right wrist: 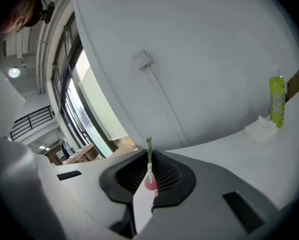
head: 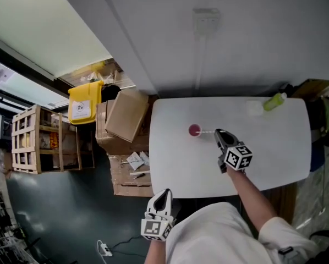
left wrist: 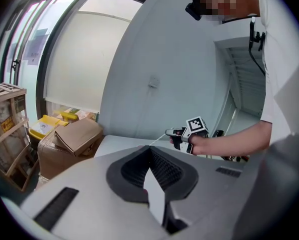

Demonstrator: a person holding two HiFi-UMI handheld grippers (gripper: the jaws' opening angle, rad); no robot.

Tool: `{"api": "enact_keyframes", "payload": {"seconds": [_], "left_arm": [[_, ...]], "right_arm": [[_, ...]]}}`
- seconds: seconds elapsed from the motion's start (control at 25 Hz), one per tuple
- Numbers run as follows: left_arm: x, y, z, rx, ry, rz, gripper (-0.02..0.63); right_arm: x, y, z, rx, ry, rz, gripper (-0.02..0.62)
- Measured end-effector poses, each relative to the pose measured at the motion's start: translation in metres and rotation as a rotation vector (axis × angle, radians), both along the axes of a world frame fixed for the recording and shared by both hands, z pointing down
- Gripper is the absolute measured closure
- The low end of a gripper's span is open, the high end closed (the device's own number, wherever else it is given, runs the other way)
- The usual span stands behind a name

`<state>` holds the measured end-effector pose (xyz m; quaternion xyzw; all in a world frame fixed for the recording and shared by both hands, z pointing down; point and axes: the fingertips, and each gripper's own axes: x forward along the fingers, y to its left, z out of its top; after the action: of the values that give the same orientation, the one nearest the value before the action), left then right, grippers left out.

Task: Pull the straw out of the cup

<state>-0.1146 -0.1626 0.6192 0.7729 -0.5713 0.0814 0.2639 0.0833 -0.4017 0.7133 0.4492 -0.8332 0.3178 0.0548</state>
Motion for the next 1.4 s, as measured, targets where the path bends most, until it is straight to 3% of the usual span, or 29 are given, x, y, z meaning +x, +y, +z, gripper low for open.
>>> {"api": "enact_keyframes", "payload": {"seconds": [0.68, 1.0, 1.2, 1.4], "left_arm": [[-0.035, 0.064, -0.01, 0.058, -0.003, 0.097, 0.604], [-0.034, 0.092, -0.026, 0.092, 0.011, 0.192, 0.604], [-0.021, 0.101, -0.035, 0.106, 0.017, 0.246, 0.604], [-0.008, 0.109, -0.039, 0.124, 0.02, 0.259, 0.604]], "right_arm": [[0.023, 0.111, -0.111, 0.142, -0.015, 0.086, 0.545], [0.035, 0.189, -0.151, 0.205, -0.03, 0.126, 0.545], [0.047, 0.225, -0.16, 0.192, -0.017, 0.146, 0.545], [0.056, 0.25, -0.162, 0.207, -0.014, 0.142, 0.545]]}}
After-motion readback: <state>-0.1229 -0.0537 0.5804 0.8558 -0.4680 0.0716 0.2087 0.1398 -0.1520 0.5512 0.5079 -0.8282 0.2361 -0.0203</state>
